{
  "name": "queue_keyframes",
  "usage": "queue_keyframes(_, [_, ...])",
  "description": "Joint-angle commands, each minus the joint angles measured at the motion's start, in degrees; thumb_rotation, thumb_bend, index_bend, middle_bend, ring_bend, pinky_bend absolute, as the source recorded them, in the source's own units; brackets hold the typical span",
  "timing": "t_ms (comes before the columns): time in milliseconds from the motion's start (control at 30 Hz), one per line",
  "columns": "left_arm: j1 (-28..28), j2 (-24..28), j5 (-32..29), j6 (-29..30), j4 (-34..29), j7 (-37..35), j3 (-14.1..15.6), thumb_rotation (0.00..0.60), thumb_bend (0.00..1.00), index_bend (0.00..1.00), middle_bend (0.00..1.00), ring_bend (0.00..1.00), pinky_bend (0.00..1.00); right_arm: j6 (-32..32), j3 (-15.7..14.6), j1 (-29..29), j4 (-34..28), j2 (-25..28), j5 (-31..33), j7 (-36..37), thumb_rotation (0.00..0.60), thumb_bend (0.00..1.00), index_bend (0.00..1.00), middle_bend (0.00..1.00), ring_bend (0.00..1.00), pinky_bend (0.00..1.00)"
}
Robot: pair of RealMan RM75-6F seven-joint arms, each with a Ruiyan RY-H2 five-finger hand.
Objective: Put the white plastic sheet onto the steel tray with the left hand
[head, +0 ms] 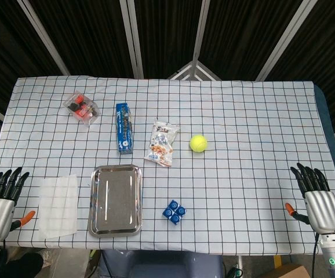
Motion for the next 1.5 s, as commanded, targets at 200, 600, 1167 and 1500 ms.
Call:
queue_keyframes(200, [0.0, 0.0, 0.1, -0.2, -0.1, 0.3, 0.2, 0.600, 0.01, 0.00, 0.00, 0.00, 0.00, 0.1, 0.0, -0.1, 0.0, 0.0, -0.1, 0.1, 0.600, 0.31, 0.00, 0.00, 0.00, 0.00])
queue_keyframes(600, [-2.6, 4.6, 1.3, -9.6, -1.3, 2.4, 4.7, 0.600, 0.06, 0.22, 0.00, 0.00, 0.00, 0.0, 0.2, 0.0, 0.1, -0.1, 0.4, -0.1, 0.600, 0.31, 0.00, 0.00, 0.00, 0.00])
queue_keyframes(1167, [-5.6, 10.8, 1.4, -23.5, -5.6, 10.4, 11.6, 0.600, 0.07, 0.35, 0.00, 0.00, 0.00, 0.5, 0.2, -0.3, 0.0, -0.3, 0.4, -0.1, 0.600, 0.31, 0.00, 0.00, 0.00, 0.00])
queue_keyframes(1500, [-6.6, 10.1, -1.4, -26.2, -5.8, 18.0, 10.4, 0.600, 0.07, 0.39, 0.00, 0.00, 0.00, 0.6, 0.4, -0.3, 0.0, -0.3, 0.7, 0.0, 0.600, 0.31, 0.00, 0.00, 0.00, 0.00])
